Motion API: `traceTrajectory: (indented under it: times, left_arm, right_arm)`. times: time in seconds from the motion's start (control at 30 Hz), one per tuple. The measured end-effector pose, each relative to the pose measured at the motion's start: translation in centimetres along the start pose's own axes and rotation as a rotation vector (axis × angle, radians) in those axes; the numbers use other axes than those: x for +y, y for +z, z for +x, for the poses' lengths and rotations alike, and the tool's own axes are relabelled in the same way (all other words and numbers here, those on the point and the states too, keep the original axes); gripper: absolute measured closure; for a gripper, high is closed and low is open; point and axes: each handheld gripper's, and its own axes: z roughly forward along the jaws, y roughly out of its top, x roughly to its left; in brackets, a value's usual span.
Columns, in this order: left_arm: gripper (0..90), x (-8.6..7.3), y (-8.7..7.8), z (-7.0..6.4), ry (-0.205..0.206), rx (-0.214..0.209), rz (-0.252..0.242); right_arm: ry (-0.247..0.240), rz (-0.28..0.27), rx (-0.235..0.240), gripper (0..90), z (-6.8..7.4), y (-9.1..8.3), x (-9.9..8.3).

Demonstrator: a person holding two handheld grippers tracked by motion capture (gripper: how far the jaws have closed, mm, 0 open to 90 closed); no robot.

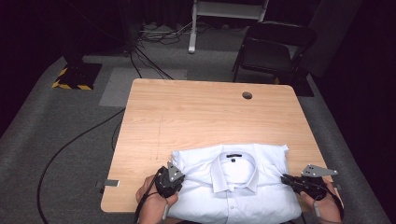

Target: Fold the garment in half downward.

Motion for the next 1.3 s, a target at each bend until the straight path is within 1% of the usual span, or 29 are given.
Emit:
traceTrajectory:
  times: [0.07,0.1,0.23,0.37,0.4,0.43,0.47,0.57,0.63,0.73,0.83,0.93,1.03,1.13,1.2,1.3]
  left_arm:
    - [79.3,0.1,0.3,0.3,-0.015,-0.005,-0.013]
    - [79.3,0.2,0.5,0.4,-0.019,0.0,-0.02]
    - [79.3,0.6,0.9,0.6,-0.011,0.013,-0.023]
    - [79.3,0.6,0.9,0.6,-0.011,0.013,-0.023]
    - [79.3,0.8,1.2,0.6,-0.011,0.019,-0.025]
    - [79.3,1.6,2.1,1.1,-0.008,0.035,-0.037]
    - [79.3,1.7,2.3,1.2,-0.012,0.037,-0.043]
    - [79.2,2.0,2.7,1.4,-0.01,0.042,-0.055]
    - [79.2,2.2,2.9,1.6,0.005,0.041,-0.055]
    - [78.9,2.5,3.3,2.1,-0.008,0.029,-0.052]
    - [78.9,2.8,3.5,2.3,-0.013,0.03,-0.052]
    - [78.9,3.3,4.1,2.4,0.002,0.047,-0.055]
    - [78.9,3.6,4.4,2.6,0.002,0.047,-0.057]
    - [78.7,3.9,4.6,2.8,0.003,0.051,-0.057]
    - [78.4,4.1,4.9,2.9,0.013,0.056,-0.059]
    - [78.2,4.4,5.3,3.2,0.024,0.063,-0.06]
  right_arm:
    - [0.004,0.002,-0.006,81.4,-0.1,0.2,0.2]
    - [0.006,0.001,-0.011,81.4,-0.2,0.3,0.3]
    - [0.014,0.002,-0.021,81.5,-0.7,0.6,0.6]
    - [0.014,0.002,-0.021,81.5,-0.7,0.6,0.6]
    - [0.014,0.002,-0.021,81.5,-0.7,0.6,0.6]
    - [0.016,0.004,-0.024,81.4,-0.9,0.7,0.8]
    - [0.035,0.005,-0.037,81.4,-2.0,1.5,1.7]
    - [0.039,0.008,-0.048,81.3,-2.5,2.0,2.2]
    - [0.044,0.007,-0.054,81.3,-2.7,2.2,2.4]
    - [0.052,0.002,-0.058,81.3,-3.1,2.4,2.6]
    - [0.054,0.002,-0.062,81.2,-3.3,2.6,2.8]
    - [0.057,0.0,-0.071,81.2,-3.6,2.8,3.0]
    - [0.058,0.001,-0.078,81.0,-3.9,3.1,3.3]
    - [0.054,0.015,-0.088,80.5,-4.2,3.3,3.7]
    - [0.047,0.024,-0.1,80.3,-4.4,3.5,4.1]
    - [0.05,0.026,-0.113,80.2,-4.6,3.8,4.4]
